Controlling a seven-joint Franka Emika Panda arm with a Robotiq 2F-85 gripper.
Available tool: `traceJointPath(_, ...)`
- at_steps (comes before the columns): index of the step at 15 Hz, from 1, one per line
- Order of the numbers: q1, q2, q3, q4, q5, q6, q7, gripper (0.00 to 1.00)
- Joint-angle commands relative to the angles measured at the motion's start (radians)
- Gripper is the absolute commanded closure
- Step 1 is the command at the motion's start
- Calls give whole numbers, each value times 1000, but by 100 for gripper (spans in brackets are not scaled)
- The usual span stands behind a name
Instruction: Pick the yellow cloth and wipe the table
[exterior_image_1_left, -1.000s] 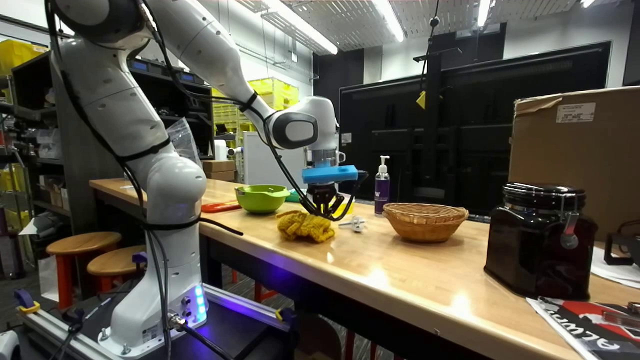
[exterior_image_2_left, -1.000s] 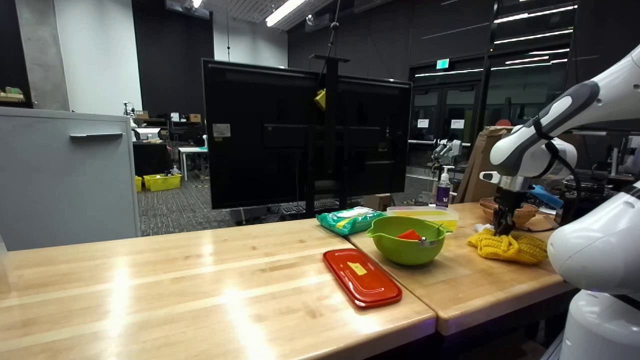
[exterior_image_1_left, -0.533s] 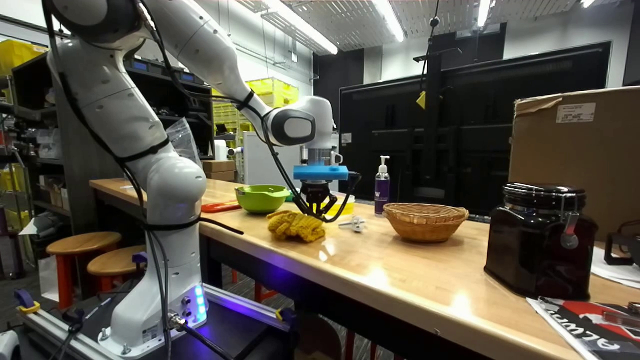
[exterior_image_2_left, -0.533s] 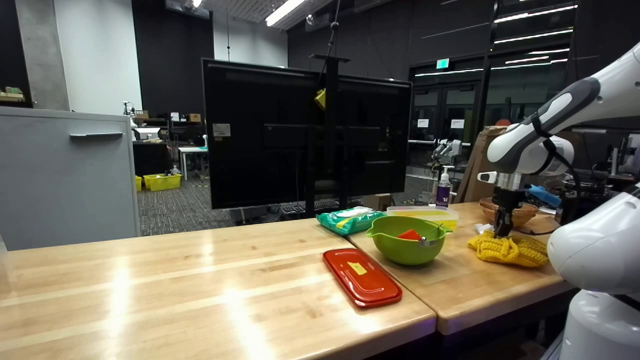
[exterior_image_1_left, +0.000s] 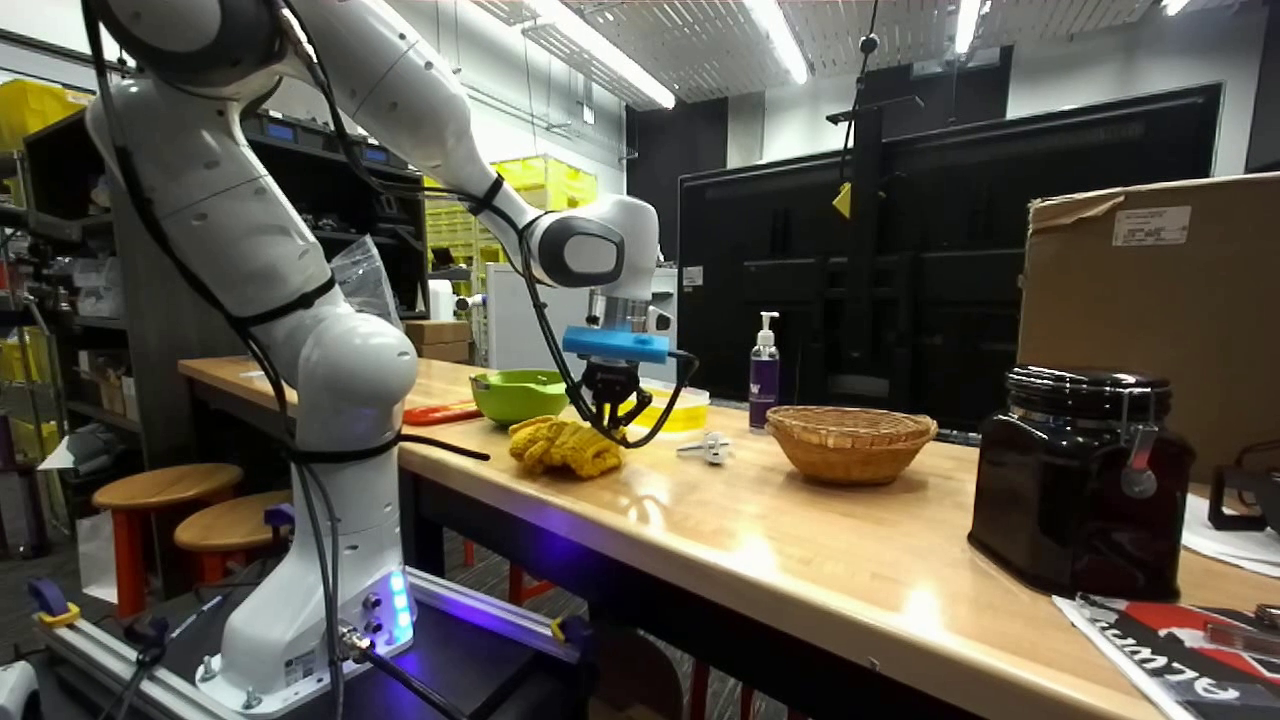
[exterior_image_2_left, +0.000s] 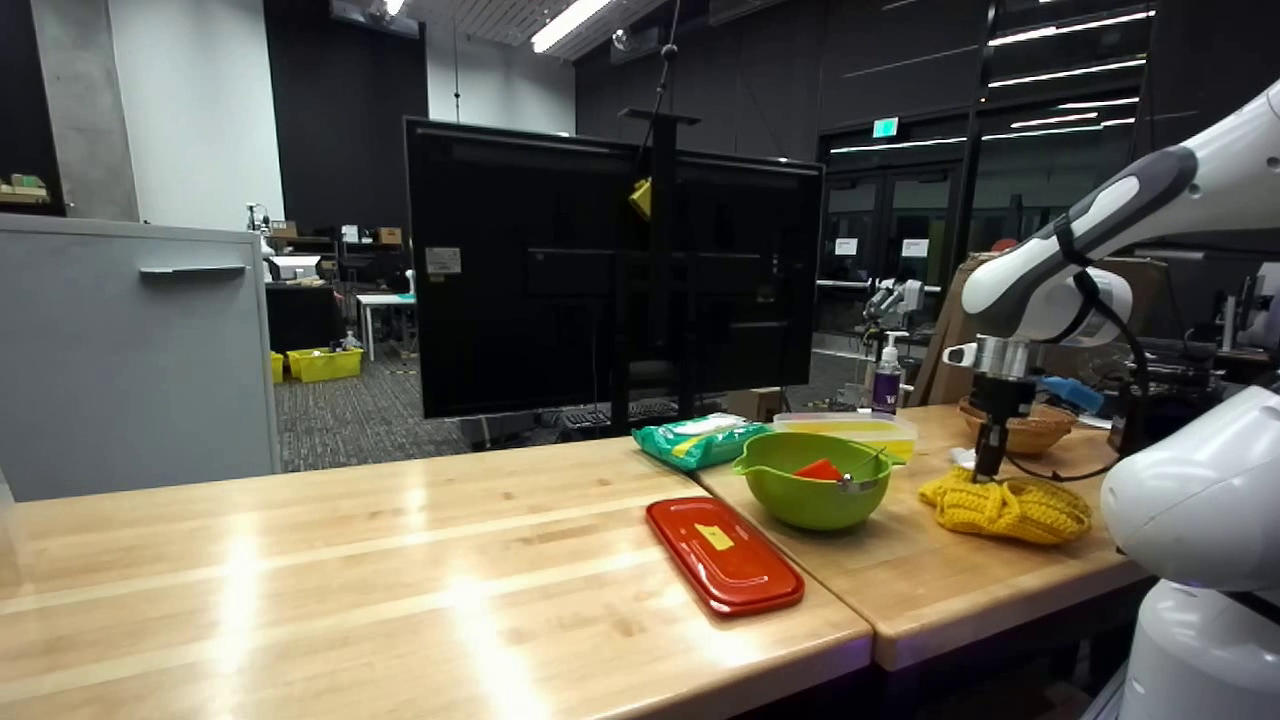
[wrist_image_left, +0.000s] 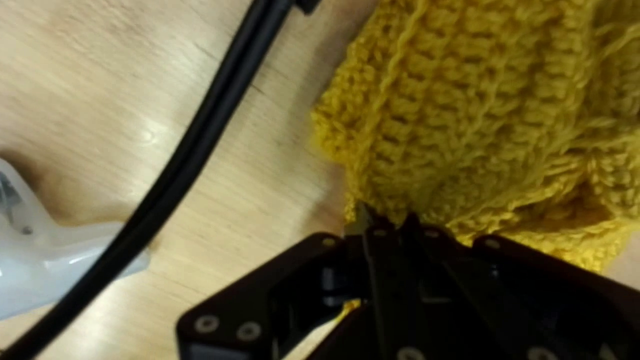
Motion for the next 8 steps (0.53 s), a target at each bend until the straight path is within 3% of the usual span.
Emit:
traceJointPath(1,46,-18,16,-15,60,-29,67,99)
traceJointPath(8,164,9,42,-4,205,-20,160,99)
